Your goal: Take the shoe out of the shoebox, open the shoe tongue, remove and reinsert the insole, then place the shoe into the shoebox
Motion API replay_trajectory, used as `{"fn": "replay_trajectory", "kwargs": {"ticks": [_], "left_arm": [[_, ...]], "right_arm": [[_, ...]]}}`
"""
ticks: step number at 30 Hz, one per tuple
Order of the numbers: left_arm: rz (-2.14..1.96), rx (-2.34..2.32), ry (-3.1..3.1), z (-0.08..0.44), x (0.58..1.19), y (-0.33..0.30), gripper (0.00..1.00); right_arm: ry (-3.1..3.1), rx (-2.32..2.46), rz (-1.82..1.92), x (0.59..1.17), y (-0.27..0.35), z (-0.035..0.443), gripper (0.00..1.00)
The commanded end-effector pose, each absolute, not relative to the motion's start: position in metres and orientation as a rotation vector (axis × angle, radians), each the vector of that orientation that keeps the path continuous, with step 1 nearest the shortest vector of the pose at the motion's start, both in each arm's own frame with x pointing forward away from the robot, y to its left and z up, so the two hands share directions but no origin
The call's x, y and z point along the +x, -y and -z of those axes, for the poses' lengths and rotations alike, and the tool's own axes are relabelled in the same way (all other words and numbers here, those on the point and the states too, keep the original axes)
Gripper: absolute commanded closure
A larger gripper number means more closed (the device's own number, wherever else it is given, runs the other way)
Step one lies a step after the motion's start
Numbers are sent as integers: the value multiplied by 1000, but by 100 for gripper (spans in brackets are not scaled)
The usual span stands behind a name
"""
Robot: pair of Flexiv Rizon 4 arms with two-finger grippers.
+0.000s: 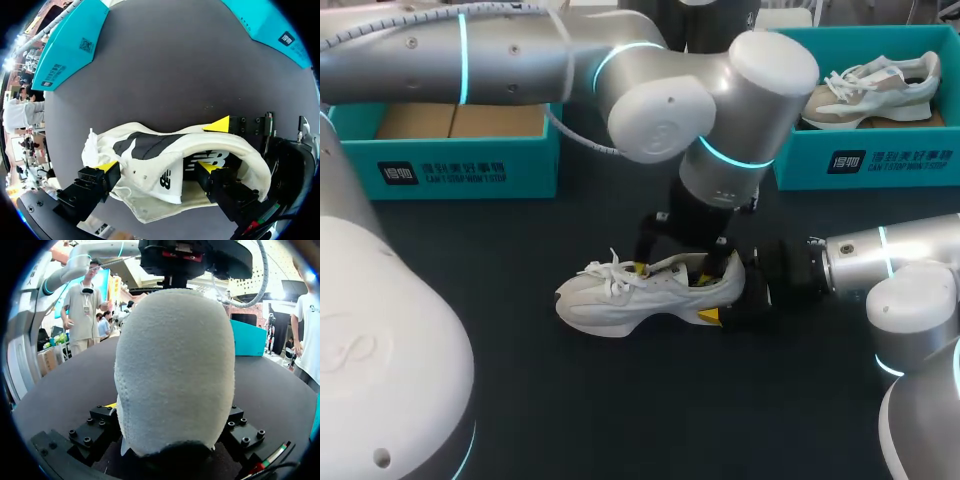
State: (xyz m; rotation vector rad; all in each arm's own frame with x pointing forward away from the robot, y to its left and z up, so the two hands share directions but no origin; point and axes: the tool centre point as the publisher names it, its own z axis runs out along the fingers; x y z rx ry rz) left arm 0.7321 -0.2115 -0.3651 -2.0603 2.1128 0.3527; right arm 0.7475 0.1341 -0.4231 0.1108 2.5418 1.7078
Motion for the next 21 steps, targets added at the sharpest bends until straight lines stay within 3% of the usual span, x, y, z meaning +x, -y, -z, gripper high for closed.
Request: {"fn": "replay_trajectory", "kwargs": {"ticks": [1,17,18,20,21], "left_arm": [[-350,-2070,-2096,360,732,207,0],[-447,-2047,-1958,350,735,182,0],[-444,-2050,-1949,349,735,181,27],[-438,-2057,-1952,346,736,179,100],[-427,-2065,-1954,344,735,178,100]], "right_arm": [[-2542,114,-1702,750,-137,428,100],[-2542,114,-1702,750,-137,428,100],[-2542,114,-1702,750,-137,428,100],[-2542,114,-1702,750,-137,428,100],[-2542,114,-1702,750,-137,428,100]]}}
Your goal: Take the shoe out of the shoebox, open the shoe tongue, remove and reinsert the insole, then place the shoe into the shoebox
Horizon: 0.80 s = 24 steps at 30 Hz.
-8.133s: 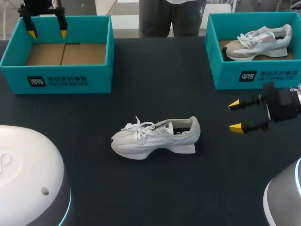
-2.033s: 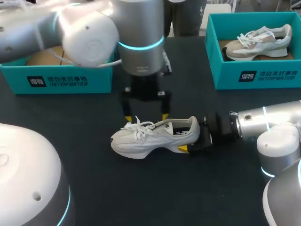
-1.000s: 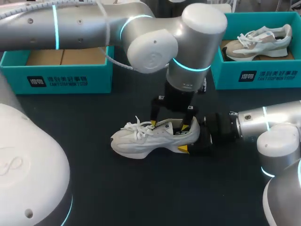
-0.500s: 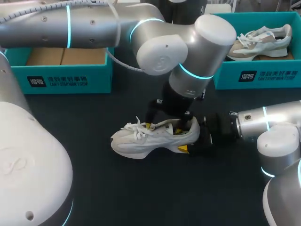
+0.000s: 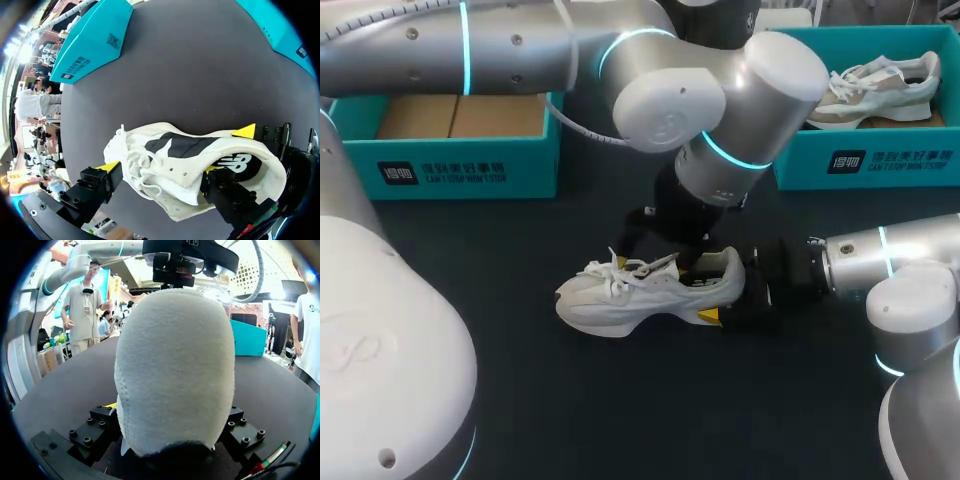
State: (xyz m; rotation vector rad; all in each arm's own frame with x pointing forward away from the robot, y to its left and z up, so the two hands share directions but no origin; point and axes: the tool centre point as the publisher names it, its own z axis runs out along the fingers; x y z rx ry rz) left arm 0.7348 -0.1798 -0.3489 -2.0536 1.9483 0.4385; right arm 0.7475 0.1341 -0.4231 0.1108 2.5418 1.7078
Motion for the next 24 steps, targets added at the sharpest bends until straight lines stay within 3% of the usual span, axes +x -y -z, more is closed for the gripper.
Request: {"fn": "replay_trajectory", "kwargs": {"ticks": [1,24], "left_arm": [[-416,-2069,-1956,342,734,177,100],[-262,-2160,-2003,314,707,165,100]], "right_arm": [[-2542,114,-1702,750,-137,428,100],[-2542,114,-1702,750,-137,428,100]]}}
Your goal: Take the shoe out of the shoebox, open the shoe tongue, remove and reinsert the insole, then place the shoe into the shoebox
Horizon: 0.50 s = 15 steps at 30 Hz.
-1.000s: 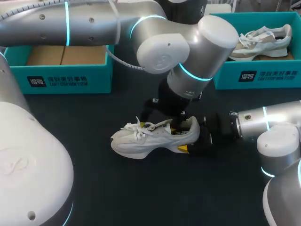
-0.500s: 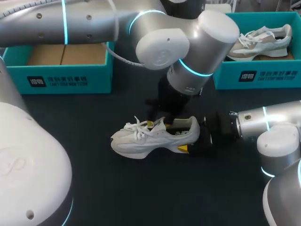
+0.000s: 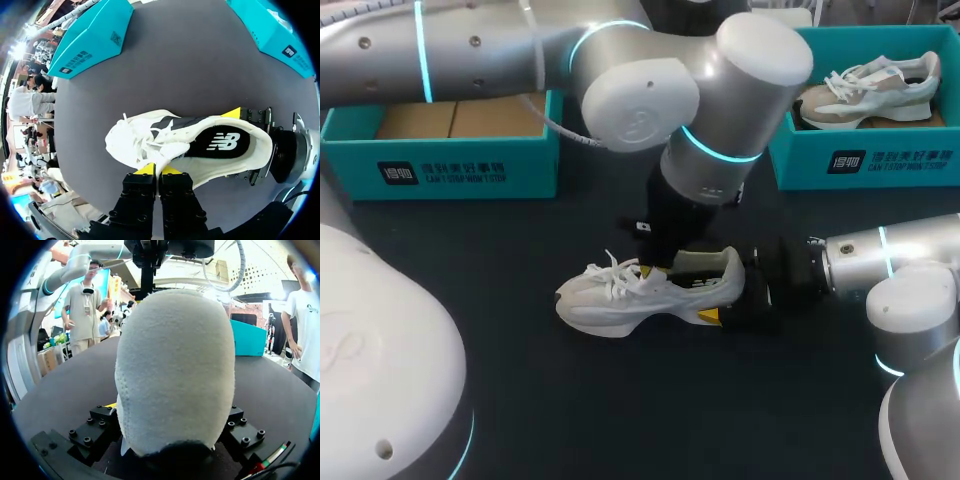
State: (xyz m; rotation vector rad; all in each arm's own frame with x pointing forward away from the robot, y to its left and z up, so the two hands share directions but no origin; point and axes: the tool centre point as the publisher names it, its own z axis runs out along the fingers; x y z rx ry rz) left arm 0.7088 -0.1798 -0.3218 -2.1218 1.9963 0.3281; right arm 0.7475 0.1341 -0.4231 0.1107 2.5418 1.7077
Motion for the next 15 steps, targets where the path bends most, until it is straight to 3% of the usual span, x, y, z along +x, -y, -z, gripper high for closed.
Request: {"fn": "replay_trajectory", "kwargs": {"ticks": [1,15], "left_arm": [[-255,-2168,-2002,312,707,162,100],[-170,-2247,-1929,323,698,115,100]], "right_arm": [[-2542,114,-1702,750,-137,428,100],[-2542,114,-1702,750,-137,428,100]]}}
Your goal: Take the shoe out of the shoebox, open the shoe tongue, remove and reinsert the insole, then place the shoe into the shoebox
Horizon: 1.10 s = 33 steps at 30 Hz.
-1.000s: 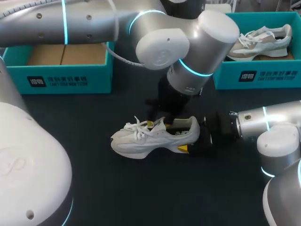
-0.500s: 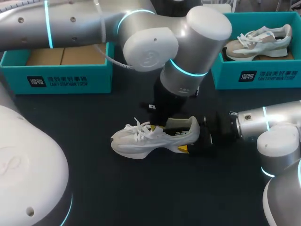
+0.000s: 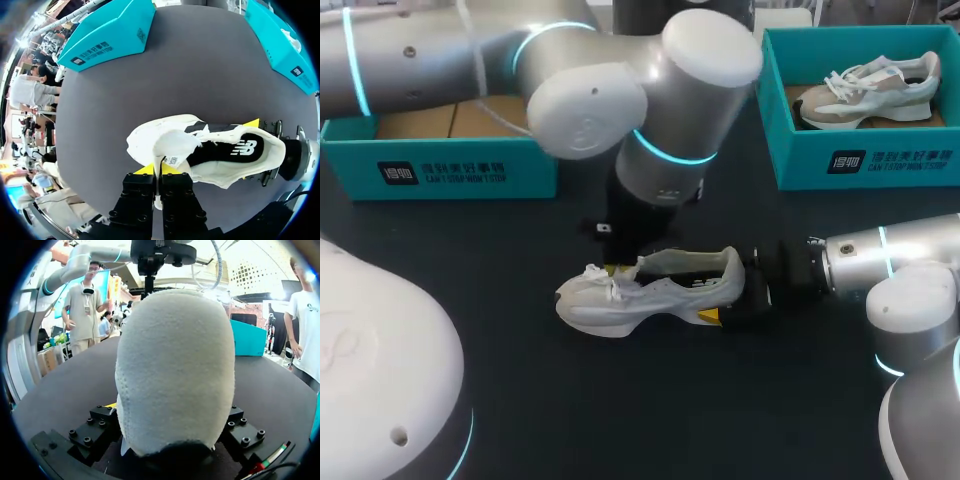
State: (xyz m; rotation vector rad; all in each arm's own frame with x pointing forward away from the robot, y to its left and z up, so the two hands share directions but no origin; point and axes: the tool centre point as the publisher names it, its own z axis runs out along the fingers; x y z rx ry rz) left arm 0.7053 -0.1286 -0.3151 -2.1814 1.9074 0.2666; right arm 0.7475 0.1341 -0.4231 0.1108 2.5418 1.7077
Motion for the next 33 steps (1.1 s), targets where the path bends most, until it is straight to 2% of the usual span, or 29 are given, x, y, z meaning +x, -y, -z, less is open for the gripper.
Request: {"fn": "replay_trajectory", "kwargs": {"ticks": [1,13,14,15,17,19,21,22,23,24,25,33], "left_arm": [[-178,-2259,-1912,327,697,111,100],[-326,-2281,-1792,383,706,89,100],[-323,-2281,-1788,384,706,88,91],[-326,-2283,-1784,384,706,86,76],[-327,-2296,-1784,382,704,82,77],[-317,-2313,-1780,377,703,78,65],[-304,-2327,-1783,369,702,74,47],[-288,-2334,-1789,365,702,73,32],[-279,-2337,-1791,361,702,72,24],[-262,-2339,-1799,354,701,70,9],[-245,-2339,-1807,349,700,69,0],[-126,-2317,-1931,307,697,74,0]], "right_arm": [[-2542,114,-1702,750,-137,428,100],[-2542,114,-1702,750,-137,428,100],[-2542,114,-1702,750,-137,428,100],[-2542,114,-1702,750,-137,428,100],[-2542,114,-1702,750,-137,428,100],[-2542,114,-1702,750,-137,428,100],[-2542,114,-1702,750,-137,428,100],[-2542,114,-1702,750,-137,428,100],[-2542,114,-1702,750,-137,428,100],[-2542,114,-1702,750,-137,428,100],[-2542,114,-1702,750,-137,428,100],[-2542,114,-1702,750,-137,428,100]]}}
